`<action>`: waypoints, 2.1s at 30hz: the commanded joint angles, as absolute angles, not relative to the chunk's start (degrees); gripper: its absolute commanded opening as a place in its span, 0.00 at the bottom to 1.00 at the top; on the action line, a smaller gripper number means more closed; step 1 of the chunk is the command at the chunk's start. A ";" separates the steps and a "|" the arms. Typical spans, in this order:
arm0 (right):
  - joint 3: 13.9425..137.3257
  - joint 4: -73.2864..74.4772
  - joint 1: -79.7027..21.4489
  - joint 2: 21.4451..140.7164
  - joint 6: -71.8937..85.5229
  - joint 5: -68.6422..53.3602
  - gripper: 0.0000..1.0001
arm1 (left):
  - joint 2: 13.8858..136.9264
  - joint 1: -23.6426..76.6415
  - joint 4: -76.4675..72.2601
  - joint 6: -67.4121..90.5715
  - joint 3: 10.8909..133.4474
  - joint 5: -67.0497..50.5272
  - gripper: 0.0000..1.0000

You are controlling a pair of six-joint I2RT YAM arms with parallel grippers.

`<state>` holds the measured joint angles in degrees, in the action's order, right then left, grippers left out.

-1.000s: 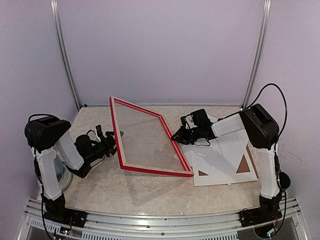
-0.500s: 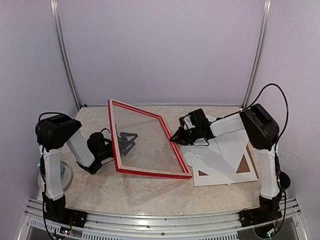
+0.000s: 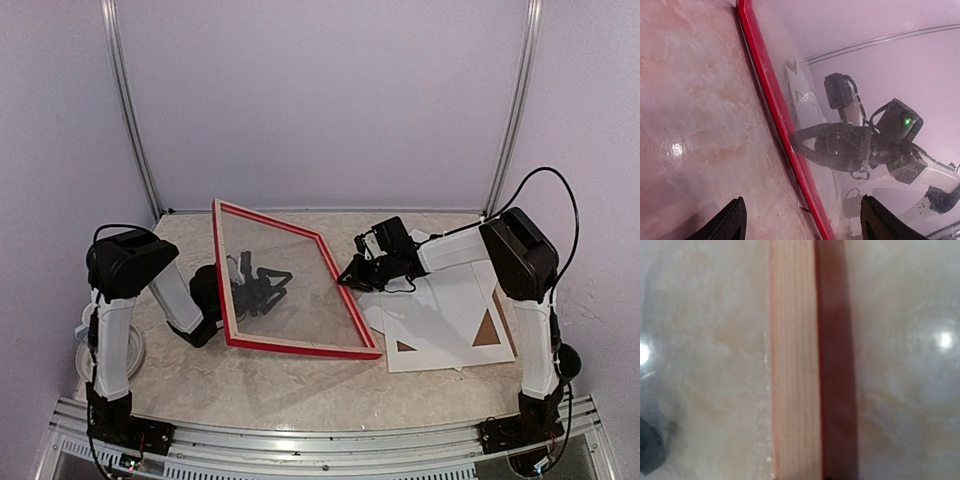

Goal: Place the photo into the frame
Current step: Adjust the frame body at the center of the board.

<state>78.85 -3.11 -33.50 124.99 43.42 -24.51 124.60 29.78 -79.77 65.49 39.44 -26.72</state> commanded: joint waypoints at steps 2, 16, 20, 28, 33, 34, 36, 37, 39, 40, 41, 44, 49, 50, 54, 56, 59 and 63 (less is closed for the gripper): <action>81.41 -3.35 -34.67 121.66 44.75 -26.14 0.00 | 126.26 31.02 -79.43 65.03 41.26 -28.13 0.78; 80.34 -4.63 -35.07 122.03 45.15 -26.28 0.00 | 127.14 32.11 -79.51 65.40 43.09 -29.42 0.77; 79.67 -5.81 -35.02 122.00 45.79 -26.90 0.00 | 128.40 32.67 -79.31 65.92 43.39 -29.00 0.78; 78.22 -6.70 -34.85 122.06 46.40 -27.12 0.00 | 128.15 32.88 -74.76 63.89 42.62 -26.69 0.78; 76.66 -7.31 -34.13 121.02 46.87 -26.97 0.01 | 127.19 32.37 -72.06 63.02 40.96 -24.57 0.78; 76.49 -7.46 -34.04 120.73 46.93 -26.97 0.01 | 127.18 32.23 -71.59 62.93 40.80 -24.30 0.78; 76.45 -7.52 -33.93 120.57 46.85 -27.17 0.05 | 127.10 32.09 -69.79 62.41 40.67 -23.94 0.78; 76.32 -7.48 -33.86 120.45 46.80 -27.35 0.08 | 127.03 32.08 -69.40 62.16 40.50 -23.77 0.78; 75.98 -7.74 -33.84 120.40 46.99 -27.51 0.09 | 126.71 32.04 -69.05 61.61 40.06 -23.33 0.78; 75.85 -7.89 -33.77 120.39 47.08 -27.58 0.09 | 126.58 32.00 -68.77 61.33 40.00 -23.23 0.78; 75.66 -8.11 -33.75 120.46 47.17 -27.70 0.09 | 126.42 31.92 -68.47 61.08 39.96 -23.20 0.78; 75.05 -9.28 -33.60 120.55 47.85 -28.34 0.10 | 126.13 31.61 -67.79 60.59 40.08 -23.24 0.78; 73.92 -10.54 -33.31 120.56 48.56 -28.91 0.14 | 126.04 30.97 -67.77 60.32 39.82 -23.44 0.79; 73.80 -10.71 -33.31 120.58 48.66 -28.99 0.15 | 125.96 30.86 -67.70 60.30 39.73 -23.46 0.79; 73.57 -10.99 -33.14 120.66 49.00 -29.07 0.15 | 125.74 30.46 -66.83 59.80 39.43 -23.41 0.82; 73.56 -11.00 -33.07 120.65 49.12 -28.97 0.14 | 125.54 30.20 -66.55 59.65 38.87 -23.35 0.83; 73.54 -10.88 -32.98 120.47 49.05 -28.59 0.11 | 124.58 29.37 -66.09 59.51 37.36 -22.81 0.83; 73.88 -10.66 -32.79 120.32 48.74 -28.39 0.08 | 122.42 28.10 -64.22 58.98 35.04 -21.60 0.86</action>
